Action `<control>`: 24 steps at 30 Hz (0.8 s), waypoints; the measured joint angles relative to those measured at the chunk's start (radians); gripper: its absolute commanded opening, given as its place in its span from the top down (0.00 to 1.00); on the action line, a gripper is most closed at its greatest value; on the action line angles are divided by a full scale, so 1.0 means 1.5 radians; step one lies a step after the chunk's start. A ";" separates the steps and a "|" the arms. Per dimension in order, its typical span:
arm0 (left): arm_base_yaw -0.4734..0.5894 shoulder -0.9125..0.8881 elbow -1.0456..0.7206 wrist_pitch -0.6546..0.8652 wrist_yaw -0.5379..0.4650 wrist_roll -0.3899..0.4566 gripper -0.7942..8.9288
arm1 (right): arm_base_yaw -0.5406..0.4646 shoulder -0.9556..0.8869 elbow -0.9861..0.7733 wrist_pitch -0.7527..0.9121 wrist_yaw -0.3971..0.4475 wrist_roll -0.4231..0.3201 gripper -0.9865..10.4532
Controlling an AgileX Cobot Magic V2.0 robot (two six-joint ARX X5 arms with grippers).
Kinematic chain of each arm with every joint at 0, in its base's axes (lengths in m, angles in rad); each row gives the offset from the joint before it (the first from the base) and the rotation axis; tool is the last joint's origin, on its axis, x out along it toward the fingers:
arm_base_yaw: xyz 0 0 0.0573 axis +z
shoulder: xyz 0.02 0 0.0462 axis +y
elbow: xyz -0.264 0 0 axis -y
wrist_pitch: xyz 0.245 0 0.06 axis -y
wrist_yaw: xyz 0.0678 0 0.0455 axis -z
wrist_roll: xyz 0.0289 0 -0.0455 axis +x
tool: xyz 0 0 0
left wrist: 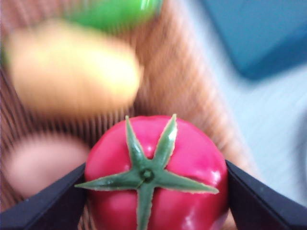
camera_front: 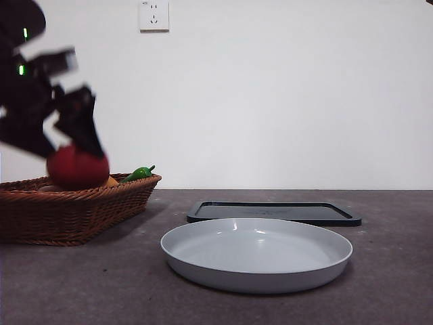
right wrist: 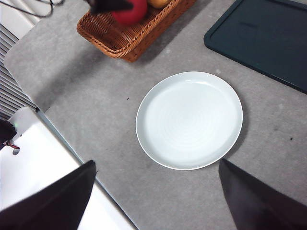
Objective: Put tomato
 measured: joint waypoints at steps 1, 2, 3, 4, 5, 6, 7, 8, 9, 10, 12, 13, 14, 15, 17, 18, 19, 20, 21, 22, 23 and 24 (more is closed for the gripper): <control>-0.004 -0.018 0.010 -0.006 0.004 -0.003 0.61 | 0.000 0.000 0.000 0.000 0.000 0.000 0.56; -0.008 -0.036 0.020 -0.010 0.012 -0.007 0.61 | 0.000 0.000 0.000 0.000 0.000 0.000 0.56; -0.013 -0.050 0.027 -0.013 0.020 -0.008 0.61 | 0.000 0.000 0.000 0.000 0.000 0.000 0.56; -0.021 -0.067 0.034 -0.015 0.026 -0.010 0.61 | 0.000 0.000 0.000 0.000 0.000 0.000 0.56; -0.032 -0.085 0.037 -0.016 0.033 -0.011 0.61 | 0.000 0.000 0.000 0.000 0.000 0.000 0.56; -0.045 -0.101 0.039 -0.018 0.038 -0.011 0.61 | 0.000 0.000 0.000 0.000 0.000 0.000 0.56; -0.057 -0.113 0.039 -0.019 0.040 -0.012 0.61 | 0.000 0.000 0.000 0.000 0.000 0.000 0.56; -0.075 -0.126 0.039 -0.021 0.043 -0.012 0.61 | 0.000 0.000 0.000 0.000 0.000 0.000 0.56; -0.093 -0.136 0.039 -0.023 0.047 -0.013 0.61 | 0.000 0.000 0.000 0.000 0.000 0.000 0.56; -0.111 -0.142 0.039 -0.024 0.047 -0.013 0.61 | 0.000 0.000 0.000 0.000 0.000 0.000 0.56; -0.150 -0.149 0.039 -0.024 0.049 -0.013 0.61 | 0.000 0.000 0.000 0.000 0.000 0.000 0.56; -0.169 -0.149 0.039 -0.024 0.050 -0.013 0.61 | 0.000 0.000 0.000 0.000 0.000 0.000 0.56; -0.191 -0.148 0.039 -0.024 0.049 -0.013 0.61 | 0.000 0.000 0.000 0.000 0.000 0.000 0.56; -0.210 -0.145 0.039 -0.023 0.050 -0.012 0.61 | 0.000 0.000 0.000 0.000 0.000 0.000 0.56; -0.248 -0.134 0.039 -0.021 0.050 -0.011 0.61 | 0.000 0.000 0.000 0.000 0.000 0.000 0.56; -0.264 -0.126 0.039 -0.018 0.050 -0.010 0.61 | 0.000 0.000 0.000 0.000 0.000 0.000 0.56; -0.281 -0.116 0.039 -0.016 0.050 -0.008 0.61 | 0.000 0.000 0.000 0.000 0.000 0.000 0.56; -0.296 -0.104 0.039 -0.013 0.049 -0.007 0.61 | 0.000 0.000 0.000 0.000 0.000 0.000 0.56; -0.307 -0.092 0.039 -0.010 0.048 -0.005 0.61 | 0.000 0.000 0.000 0.000 0.000 0.000 0.56; -0.319 -0.077 0.039 -0.007 0.046 -0.004 0.61 | 0.000 0.000 0.000 0.000 0.000 0.000 0.56; -0.329 -0.061 0.039 -0.005 0.043 -0.001 0.61 | 0.000 0.000 0.000 0.000 0.000 0.000 0.56; -0.337 -0.047 0.039 -0.002 0.038 0.001 0.61 | 0.000 0.000 0.000 0.000 0.000 0.000 0.56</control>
